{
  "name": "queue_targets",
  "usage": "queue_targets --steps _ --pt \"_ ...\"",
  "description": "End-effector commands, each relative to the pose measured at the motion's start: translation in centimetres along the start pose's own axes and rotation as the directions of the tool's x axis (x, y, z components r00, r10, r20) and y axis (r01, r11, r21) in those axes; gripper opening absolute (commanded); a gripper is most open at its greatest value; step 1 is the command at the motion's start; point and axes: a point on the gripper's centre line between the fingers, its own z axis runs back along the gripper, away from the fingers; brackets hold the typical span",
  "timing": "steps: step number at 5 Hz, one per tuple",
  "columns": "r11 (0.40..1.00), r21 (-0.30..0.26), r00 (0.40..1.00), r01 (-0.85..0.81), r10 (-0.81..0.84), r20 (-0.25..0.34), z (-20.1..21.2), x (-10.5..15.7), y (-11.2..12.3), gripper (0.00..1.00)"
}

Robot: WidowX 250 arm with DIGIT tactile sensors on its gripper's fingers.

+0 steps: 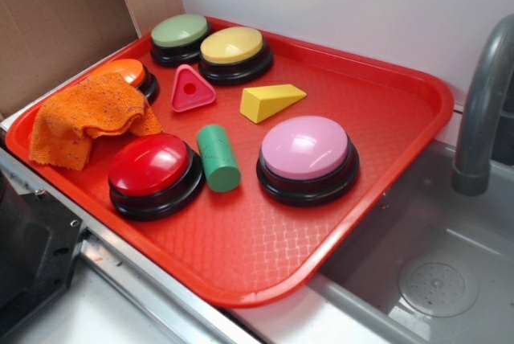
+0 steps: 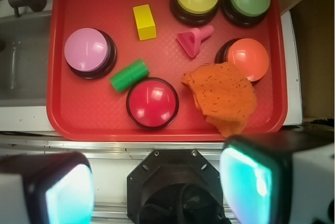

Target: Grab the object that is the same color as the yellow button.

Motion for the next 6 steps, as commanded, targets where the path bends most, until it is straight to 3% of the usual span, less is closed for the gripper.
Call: queue_targets --steps 1,3,4,5,6 --pt "1.000 0.000 1.000 0.000 0.000 0.000 0.0 0.0 0.0 1.00" --pt "0.998 0.037 0.999 -0.044 0.042 0.030 -4.0 5.1 0.4 1.00" --pt "0.999 -0.008 0.998 -0.047 0.047 0.035 -6.8 7.8 1.0 1.00" --pt "0.995 0.025 0.994 -0.100 0.099 0.034 -10.4 10.4 1.3 1.00" --pt "0.997 0.019 0.996 -0.079 0.078 0.044 -12.9 12.0 1.3 1.00"
